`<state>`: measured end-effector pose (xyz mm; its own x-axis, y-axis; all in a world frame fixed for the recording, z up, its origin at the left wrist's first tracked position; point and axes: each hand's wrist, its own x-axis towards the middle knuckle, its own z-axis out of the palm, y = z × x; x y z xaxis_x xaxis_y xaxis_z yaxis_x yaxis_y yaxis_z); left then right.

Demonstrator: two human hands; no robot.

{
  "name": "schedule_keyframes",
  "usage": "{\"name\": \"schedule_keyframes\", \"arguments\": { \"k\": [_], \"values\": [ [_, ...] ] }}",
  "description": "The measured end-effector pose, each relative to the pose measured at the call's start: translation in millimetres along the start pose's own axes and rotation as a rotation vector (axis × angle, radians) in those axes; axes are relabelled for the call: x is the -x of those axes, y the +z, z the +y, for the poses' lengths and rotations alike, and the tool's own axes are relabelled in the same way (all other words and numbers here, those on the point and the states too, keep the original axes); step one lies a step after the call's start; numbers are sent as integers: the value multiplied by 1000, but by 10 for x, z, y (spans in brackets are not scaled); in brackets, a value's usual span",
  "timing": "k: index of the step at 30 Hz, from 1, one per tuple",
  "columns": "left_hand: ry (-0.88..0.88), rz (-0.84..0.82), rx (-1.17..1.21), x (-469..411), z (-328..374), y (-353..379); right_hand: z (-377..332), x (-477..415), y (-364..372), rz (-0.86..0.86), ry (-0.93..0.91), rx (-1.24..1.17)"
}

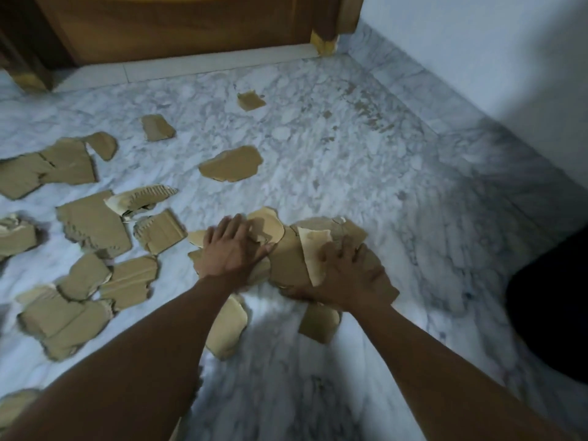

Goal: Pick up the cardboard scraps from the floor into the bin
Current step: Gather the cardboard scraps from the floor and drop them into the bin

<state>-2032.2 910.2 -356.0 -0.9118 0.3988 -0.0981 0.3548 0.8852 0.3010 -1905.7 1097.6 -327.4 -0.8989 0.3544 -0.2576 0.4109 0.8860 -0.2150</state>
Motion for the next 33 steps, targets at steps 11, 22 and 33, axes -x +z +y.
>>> {"name": "schedule_keyframes", "arguments": {
  "k": [11, 22, 33],
  "values": [
    [-142, -458, -153, 537, -196, -308, 200, -328, -340, -112, -34, -391],
    [-523, -273, -50, 896, -201, -290, 55, -435, -190, -293, 147, -223],
    [-666, -115, 719, 802, -4, -419, -487, -257, -186, -371, 98, -509]
  ]
}}
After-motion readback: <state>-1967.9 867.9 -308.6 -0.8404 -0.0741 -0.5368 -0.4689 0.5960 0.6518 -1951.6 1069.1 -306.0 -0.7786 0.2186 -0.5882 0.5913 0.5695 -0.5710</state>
